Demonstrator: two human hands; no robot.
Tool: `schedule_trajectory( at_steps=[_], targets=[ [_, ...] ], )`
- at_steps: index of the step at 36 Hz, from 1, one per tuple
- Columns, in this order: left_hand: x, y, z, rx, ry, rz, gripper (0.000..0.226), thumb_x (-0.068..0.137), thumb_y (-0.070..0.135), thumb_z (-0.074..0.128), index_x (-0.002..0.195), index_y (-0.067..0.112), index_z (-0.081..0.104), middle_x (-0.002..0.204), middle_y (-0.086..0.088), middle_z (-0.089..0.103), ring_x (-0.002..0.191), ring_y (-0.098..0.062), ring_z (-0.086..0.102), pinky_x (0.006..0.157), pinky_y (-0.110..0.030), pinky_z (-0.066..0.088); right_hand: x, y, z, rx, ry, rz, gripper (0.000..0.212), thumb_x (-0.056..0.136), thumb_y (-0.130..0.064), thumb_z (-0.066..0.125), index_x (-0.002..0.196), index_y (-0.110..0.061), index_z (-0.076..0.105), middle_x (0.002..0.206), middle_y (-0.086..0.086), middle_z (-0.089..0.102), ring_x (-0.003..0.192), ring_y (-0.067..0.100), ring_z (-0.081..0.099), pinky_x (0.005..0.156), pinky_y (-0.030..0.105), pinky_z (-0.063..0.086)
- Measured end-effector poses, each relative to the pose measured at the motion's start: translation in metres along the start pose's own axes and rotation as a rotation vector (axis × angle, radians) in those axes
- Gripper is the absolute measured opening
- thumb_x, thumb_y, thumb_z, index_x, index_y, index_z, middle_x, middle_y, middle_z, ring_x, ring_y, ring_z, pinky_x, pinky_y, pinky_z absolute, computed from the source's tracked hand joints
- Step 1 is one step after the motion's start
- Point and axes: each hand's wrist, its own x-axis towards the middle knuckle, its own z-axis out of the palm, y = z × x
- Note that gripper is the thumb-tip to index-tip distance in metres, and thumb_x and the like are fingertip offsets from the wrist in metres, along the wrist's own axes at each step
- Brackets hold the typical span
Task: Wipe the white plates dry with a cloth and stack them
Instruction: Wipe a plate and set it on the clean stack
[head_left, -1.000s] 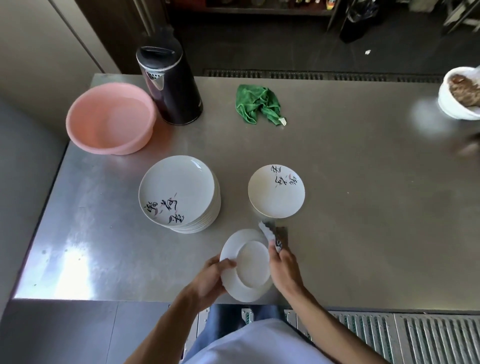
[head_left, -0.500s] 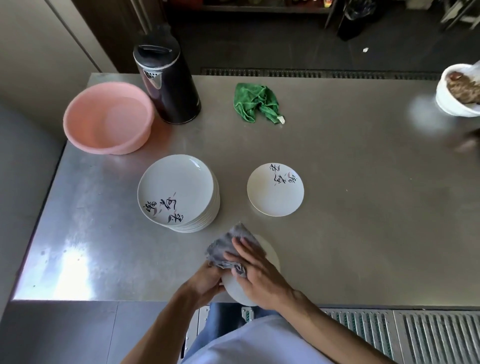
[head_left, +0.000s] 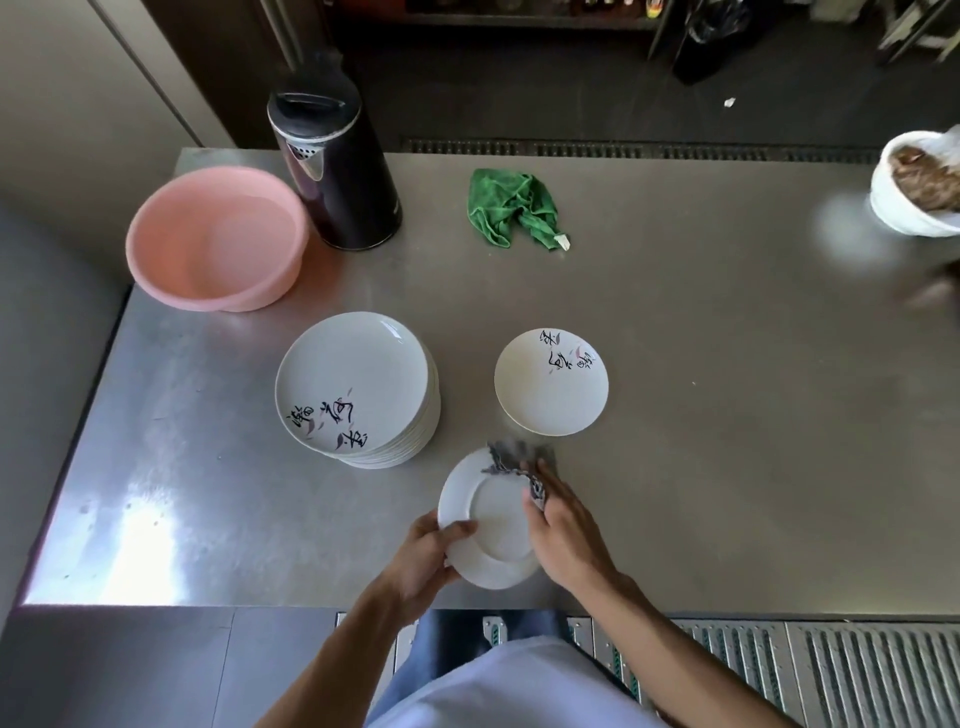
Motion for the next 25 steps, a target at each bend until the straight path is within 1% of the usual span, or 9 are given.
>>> schedule_trajectory(
  at_steps=[4, 9, 11, 14, 16, 19, 21, 23, 25],
  targets=[
    [-0.003, 0.006, -0.002, 0.048, -0.045, 0.008, 0.048, 0.083, 0.030, 0.073, 0.128, 0.015, 0.067, 0.120, -0.018, 0.072, 0.104, -0.029, 0.068, 0.090, -0.044, 0.057, -0.002, -0.016, 0.000, 0.106, -0.009, -0.126, 0.047, 0.104, -0.024, 0.044, 0.151, -0.025, 0.039, 0.156, -0.011, 0.036, 0.147, 0.005, 0.028, 0.112, 0.006, 0.016],
    [-0.001, 0.001, -0.004, 0.093, -0.062, -0.012, 0.033, 0.096, 0.005, 0.063, 0.130, 0.002, 0.062, 0.124, -0.024, 0.069, 0.100, -0.031, 0.068, 0.094, -0.047, 0.055, -0.005, -0.014, 0.020, -0.159, -0.205, -0.511, 0.046, 0.105, -0.029, 0.044, 0.149, -0.015, 0.045, 0.162, 0.005, 0.025, 0.152, 0.019, 0.014, 0.125, 0.033, 0.011],
    [-0.004, 0.001, -0.004, 0.079, -0.078, -0.011, 0.033, 0.094, 0.009, 0.067, 0.128, 0.010, 0.067, 0.116, -0.017, 0.074, 0.096, -0.026, 0.070, 0.089, -0.042, 0.057, 0.002, -0.003, 0.017, -0.210, -0.172, -0.440, 0.047, 0.106, -0.029, 0.038, 0.152, -0.017, 0.041, 0.164, 0.006, 0.023, 0.153, 0.022, 0.014, 0.125, 0.039, 0.013],
    [-0.006, 0.003, -0.003, 0.064, -0.098, -0.016, 0.042, 0.086, 0.015, 0.078, 0.127, 0.021, 0.069, 0.114, -0.013, 0.074, 0.098, -0.026, 0.071, 0.087, -0.041, 0.059, 0.009, 0.004, 0.013, -0.148, -0.035, -0.151, 0.053, 0.105, -0.026, 0.035, 0.157, -0.020, 0.027, 0.165, 0.006, 0.020, 0.153, 0.026, 0.013, 0.124, 0.042, 0.018],
    [-0.005, 0.002, -0.003, 0.054, -0.094, -0.012, 0.041, 0.087, 0.013, 0.076, 0.126, 0.017, 0.068, 0.115, -0.015, 0.073, 0.097, -0.026, 0.071, 0.082, -0.039, 0.059, 0.002, 0.000, 0.020, -0.202, -0.061, -0.310, 0.053, 0.103, -0.030, 0.037, 0.155, -0.019, 0.034, 0.164, 0.009, 0.022, 0.153, 0.029, 0.015, 0.124, 0.044, 0.016],
    [-0.002, 0.000, -0.005, 0.030, -0.071, -0.001, 0.034, 0.093, 0.004, 0.066, 0.127, 0.008, 0.064, 0.114, -0.018, 0.072, 0.095, -0.028, 0.070, 0.081, -0.039, 0.058, -0.007, -0.003, 0.025, -0.280, -0.177, -0.518, 0.050, 0.104, -0.037, 0.037, 0.152, -0.022, 0.040, 0.166, 0.003, 0.018, 0.154, 0.021, 0.008, 0.126, 0.036, 0.009],
    [-0.002, 0.002, -0.003, 0.045, -0.079, -0.001, 0.038, 0.091, 0.008, 0.070, 0.129, 0.012, 0.065, 0.115, -0.016, 0.072, 0.097, -0.027, 0.070, 0.082, -0.039, 0.058, 0.002, -0.001, 0.024, -0.285, -0.029, -0.391, 0.044, 0.102, -0.025, 0.045, 0.143, -0.011, 0.053, 0.156, 0.015, 0.039, 0.147, 0.032, 0.032, 0.122, 0.046, 0.023],
    [-0.002, 0.003, 0.000, 0.063, -0.092, -0.013, 0.039, 0.090, 0.009, 0.072, 0.129, 0.016, 0.066, 0.115, -0.014, 0.073, 0.099, -0.027, 0.069, 0.084, -0.040, 0.059, 0.007, -0.004, 0.021, -0.279, 0.071, -0.166, 0.046, 0.098, -0.020, 0.049, 0.142, -0.006, 0.054, 0.149, 0.020, 0.047, 0.140, 0.038, 0.043, 0.118, 0.054, 0.028],
    [-0.001, 0.004, 0.004, 0.081, -0.094, -0.006, 0.034, 0.092, 0.006, 0.069, 0.125, 0.014, 0.067, 0.114, -0.015, 0.073, 0.097, -0.028, 0.070, 0.083, -0.040, 0.059, 0.001, -0.004, 0.025, -0.232, 0.016, -0.319, 0.047, 0.098, -0.024, 0.049, 0.143, -0.010, 0.054, 0.153, 0.016, 0.044, 0.143, 0.036, 0.038, 0.120, 0.047, 0.028]
  ],
)
